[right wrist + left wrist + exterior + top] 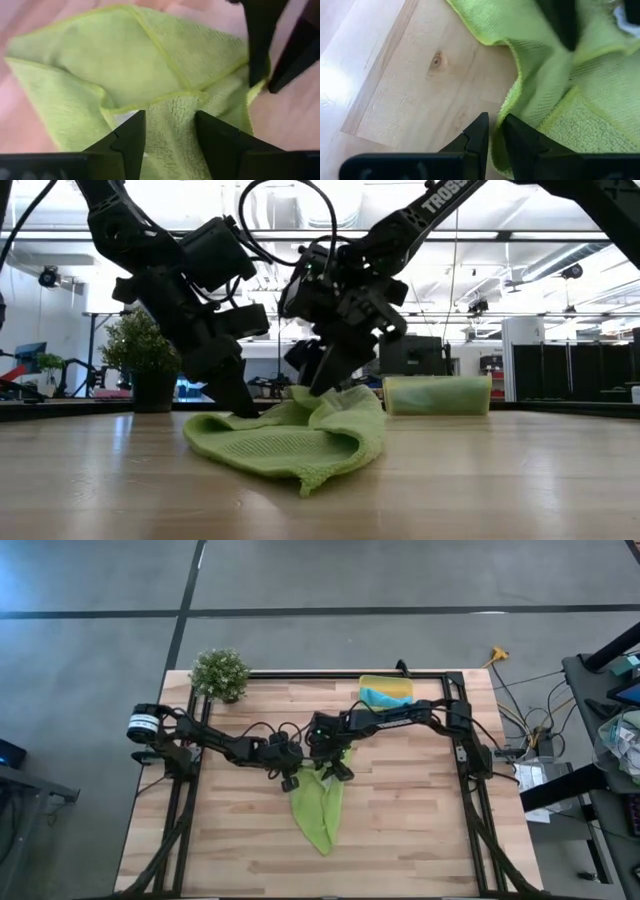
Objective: Roll microfiber towels into tight, uniform cylinder then place into a basket
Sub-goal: Fold the green microfiber towel
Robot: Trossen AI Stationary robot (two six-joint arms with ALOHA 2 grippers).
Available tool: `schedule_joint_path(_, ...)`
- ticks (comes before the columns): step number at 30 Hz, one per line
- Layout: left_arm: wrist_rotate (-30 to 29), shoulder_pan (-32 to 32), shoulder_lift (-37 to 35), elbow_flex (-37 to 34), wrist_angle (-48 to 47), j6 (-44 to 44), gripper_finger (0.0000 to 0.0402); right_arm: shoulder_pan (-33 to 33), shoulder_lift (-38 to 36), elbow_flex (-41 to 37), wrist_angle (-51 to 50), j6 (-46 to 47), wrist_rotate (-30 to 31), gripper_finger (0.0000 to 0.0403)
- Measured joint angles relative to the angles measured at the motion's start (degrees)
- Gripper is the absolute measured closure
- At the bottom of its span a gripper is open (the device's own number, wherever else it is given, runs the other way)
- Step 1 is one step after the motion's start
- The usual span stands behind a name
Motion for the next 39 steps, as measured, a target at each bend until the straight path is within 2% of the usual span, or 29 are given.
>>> schedule_joint_path(3, -0.13, 0.08, -0.03, -0.07, -0.02, -0.04, 0.0355, 0.0, -0.53, -0.1, -1.53, -0.18, -2.13, 0.0237)
schedule_joint_path(19, -1.14, 0.16, -0.09, -0.59, 0.08, -0.13, 0.0355, 0.19, -0.9, -0.71, -7.29, -4.43, -2.26, 0.0262)
schedule_joint_path(32, -1.2, 0.31, -0.09, -0.7, 0.03, 0.24, 0.0355, 2.88, -5.88, -3.85, -7.83, -6.64, -1.42, 0.0311)
schedule_joint_path(35, -1.14, 0.69, -0.08, -0.6, -0.09, 0.3, 0.0355, 3.63, -7.41, -5.29, -7.65, -6.64, 0.98, 0.0327)
schedule_joint_path(39, -1.1, 1.14, -0.07, -0.43, -0.13, 1.01, 0.0355, 4.13, -8.41, -8.38, -5.48, -5.78, 8.39, 0.0351)
